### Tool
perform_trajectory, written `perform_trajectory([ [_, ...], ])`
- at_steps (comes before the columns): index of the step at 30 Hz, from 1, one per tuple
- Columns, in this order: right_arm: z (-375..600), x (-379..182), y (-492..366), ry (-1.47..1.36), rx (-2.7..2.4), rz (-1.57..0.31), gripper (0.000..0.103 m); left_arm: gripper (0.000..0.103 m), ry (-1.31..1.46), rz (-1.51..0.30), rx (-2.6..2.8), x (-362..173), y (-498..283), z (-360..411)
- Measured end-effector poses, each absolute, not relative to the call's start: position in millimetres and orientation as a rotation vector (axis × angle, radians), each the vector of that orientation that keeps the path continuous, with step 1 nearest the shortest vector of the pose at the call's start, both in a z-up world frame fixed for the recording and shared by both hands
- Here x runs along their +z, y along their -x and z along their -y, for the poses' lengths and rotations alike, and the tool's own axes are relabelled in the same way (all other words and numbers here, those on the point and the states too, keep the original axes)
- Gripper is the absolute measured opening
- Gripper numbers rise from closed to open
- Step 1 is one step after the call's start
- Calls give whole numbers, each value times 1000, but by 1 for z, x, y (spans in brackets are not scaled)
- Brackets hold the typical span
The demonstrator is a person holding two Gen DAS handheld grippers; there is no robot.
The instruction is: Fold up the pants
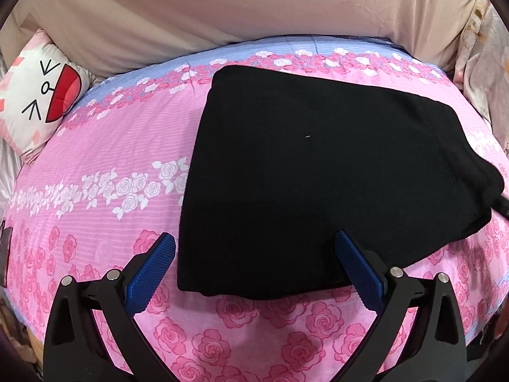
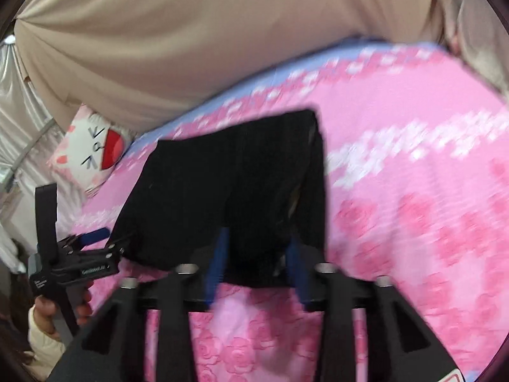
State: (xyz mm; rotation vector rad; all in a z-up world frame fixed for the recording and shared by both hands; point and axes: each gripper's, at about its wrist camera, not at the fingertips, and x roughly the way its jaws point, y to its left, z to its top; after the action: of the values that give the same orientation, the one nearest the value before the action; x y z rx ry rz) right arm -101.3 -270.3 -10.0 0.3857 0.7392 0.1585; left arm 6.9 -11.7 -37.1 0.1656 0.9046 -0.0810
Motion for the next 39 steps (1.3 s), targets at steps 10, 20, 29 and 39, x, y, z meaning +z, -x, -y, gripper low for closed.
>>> perform_trajectory([
  [10, 250, 39, 53, -200, 236, -678, 35, 98, -152, -916, -78, -39, -8, 11],
  [20, 291, 2, -27, -238, 81, -781, 30, 98, -143, -937, -78, -39, -13, 8],
  [29, 280, 3, 71, -282, 100, -783, 35, 98, -133, -943, -96, -42, -21, 11],
  [39, 266, -22, 89, -320, 139, -838, 52, 98, -120, -943, -80, -42, -20, 9],
])
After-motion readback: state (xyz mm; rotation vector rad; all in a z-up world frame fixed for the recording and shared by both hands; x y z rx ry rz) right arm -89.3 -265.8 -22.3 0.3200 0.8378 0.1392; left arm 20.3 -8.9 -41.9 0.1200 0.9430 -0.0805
